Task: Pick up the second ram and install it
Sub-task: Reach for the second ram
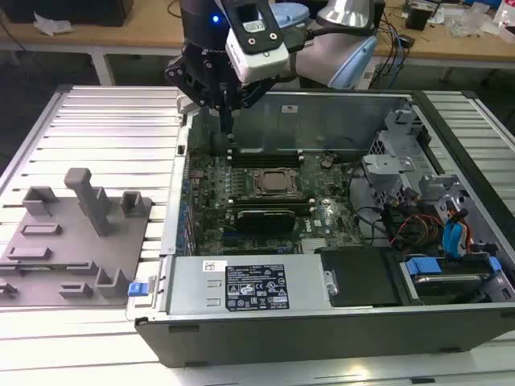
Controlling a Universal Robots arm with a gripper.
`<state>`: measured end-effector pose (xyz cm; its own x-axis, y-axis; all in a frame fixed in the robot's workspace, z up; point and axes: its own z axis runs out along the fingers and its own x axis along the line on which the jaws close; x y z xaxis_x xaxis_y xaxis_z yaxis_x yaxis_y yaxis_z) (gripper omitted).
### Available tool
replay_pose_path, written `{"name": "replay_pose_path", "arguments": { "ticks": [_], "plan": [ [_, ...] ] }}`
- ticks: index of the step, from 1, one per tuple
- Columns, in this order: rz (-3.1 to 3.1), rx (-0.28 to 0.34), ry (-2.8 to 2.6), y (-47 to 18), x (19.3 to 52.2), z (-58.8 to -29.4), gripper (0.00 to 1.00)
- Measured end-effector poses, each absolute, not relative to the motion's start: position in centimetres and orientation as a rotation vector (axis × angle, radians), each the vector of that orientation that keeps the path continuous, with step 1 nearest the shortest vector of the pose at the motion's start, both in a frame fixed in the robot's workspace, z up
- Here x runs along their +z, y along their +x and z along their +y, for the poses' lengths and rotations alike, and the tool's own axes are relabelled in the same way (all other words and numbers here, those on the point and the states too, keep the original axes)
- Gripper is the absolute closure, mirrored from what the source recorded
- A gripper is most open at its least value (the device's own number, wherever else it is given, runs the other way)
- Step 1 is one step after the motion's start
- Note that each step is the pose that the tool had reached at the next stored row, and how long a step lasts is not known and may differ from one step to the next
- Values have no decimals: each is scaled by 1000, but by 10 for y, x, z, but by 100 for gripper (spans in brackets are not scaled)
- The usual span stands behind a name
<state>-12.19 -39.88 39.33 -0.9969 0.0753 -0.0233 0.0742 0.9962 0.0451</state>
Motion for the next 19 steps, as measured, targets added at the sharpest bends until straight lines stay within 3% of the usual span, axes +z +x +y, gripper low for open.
{"name": "replay_pose_path", "arguments": {
  "ticks": [19],
  "plan": [
    [3113, 69, 117, -212, 393, -399, 89]
  ]
}}
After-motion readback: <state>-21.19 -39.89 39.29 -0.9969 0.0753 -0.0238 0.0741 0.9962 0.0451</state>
